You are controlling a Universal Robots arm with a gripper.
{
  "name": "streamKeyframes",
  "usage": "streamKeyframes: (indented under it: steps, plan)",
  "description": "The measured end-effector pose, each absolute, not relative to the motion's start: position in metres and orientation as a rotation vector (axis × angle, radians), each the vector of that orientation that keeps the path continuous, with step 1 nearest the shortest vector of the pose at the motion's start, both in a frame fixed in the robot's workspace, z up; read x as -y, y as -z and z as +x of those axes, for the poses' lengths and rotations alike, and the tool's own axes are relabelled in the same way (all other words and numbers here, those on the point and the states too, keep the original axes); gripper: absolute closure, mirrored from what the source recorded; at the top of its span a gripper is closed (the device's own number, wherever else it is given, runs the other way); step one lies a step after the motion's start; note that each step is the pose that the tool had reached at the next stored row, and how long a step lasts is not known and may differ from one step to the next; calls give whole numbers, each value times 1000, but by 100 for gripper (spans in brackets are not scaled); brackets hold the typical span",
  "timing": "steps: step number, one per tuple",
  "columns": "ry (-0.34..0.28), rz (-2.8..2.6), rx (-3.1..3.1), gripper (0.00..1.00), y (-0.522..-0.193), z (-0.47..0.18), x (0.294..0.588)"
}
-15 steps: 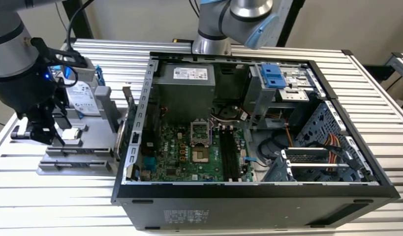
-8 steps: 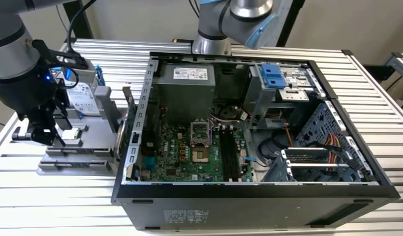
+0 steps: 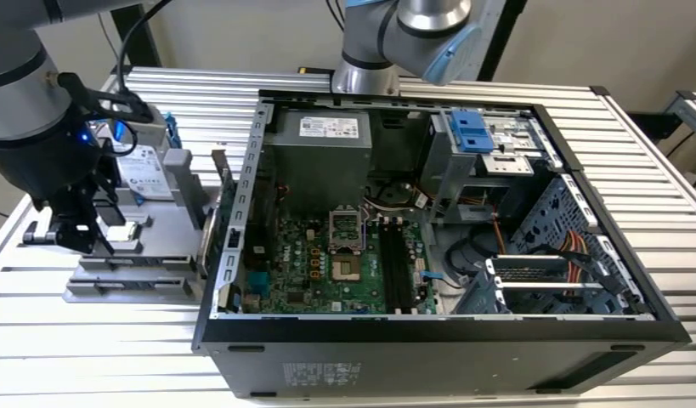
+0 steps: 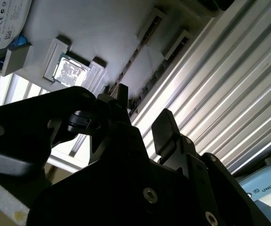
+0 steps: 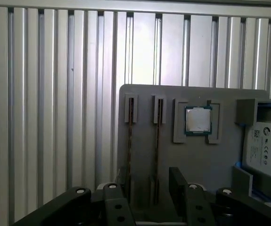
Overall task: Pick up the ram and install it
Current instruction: 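Pick up the ram and move it above insertion slot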
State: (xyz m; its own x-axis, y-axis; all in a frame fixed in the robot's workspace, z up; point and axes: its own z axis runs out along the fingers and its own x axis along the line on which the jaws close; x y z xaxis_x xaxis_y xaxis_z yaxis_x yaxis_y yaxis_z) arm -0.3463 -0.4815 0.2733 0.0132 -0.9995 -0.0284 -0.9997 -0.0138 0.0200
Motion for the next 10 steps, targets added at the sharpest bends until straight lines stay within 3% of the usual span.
streamKeyframes:
  steps: [10]
  plan:
    - [-54, -2232, -2202, 0, -270, -346, 481]
